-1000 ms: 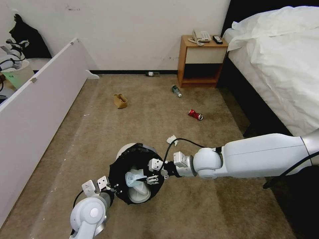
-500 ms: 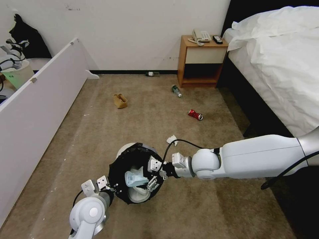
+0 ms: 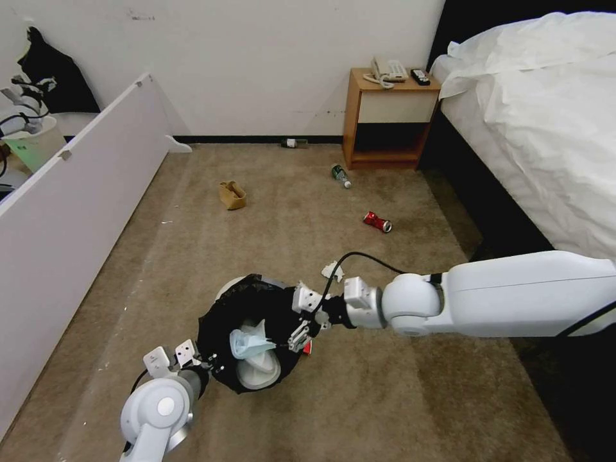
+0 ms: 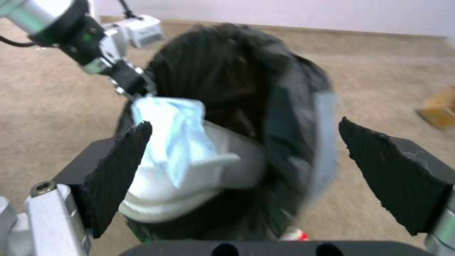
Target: Pick up the trash bin and place the garbage on the floor into it.
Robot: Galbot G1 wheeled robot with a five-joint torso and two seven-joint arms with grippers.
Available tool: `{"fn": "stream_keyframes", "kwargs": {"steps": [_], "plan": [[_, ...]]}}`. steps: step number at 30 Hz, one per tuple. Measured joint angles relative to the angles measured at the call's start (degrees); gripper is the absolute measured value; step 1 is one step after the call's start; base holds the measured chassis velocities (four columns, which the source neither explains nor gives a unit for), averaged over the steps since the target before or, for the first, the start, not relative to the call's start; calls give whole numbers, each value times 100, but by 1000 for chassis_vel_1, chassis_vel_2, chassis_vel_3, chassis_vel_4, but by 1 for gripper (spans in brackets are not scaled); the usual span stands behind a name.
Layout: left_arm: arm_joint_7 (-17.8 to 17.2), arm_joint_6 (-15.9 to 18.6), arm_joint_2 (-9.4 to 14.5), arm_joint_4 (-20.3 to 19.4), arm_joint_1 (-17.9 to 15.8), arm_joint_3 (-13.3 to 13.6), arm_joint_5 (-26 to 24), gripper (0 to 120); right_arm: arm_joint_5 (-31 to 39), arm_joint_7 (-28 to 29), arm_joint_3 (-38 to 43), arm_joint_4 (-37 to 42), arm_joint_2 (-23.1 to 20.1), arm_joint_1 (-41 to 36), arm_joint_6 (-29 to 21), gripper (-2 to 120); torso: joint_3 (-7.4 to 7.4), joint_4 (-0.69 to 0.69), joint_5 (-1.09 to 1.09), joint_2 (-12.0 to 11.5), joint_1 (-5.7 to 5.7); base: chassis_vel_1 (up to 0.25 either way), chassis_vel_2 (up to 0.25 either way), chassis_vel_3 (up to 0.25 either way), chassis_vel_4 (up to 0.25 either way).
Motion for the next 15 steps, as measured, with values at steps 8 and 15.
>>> {"fn": "stream_keyframes", "kwargs": {"steps": [8, 15], "plan": [[5, 21, 326, -85, 40, -96, -197, 0, -29, 189, 5, 313, 642, 164, -9, 100, 0, -1, 0, 0, 0, 0, 0, 0, 0], [66, 31, 589, -146, 54, -128, -330, 0, -82, 327, -75, 595, 1315, 301, -15, 100, 0, -1, 0, 0, 0, 0, 0, 0, 0]]}}
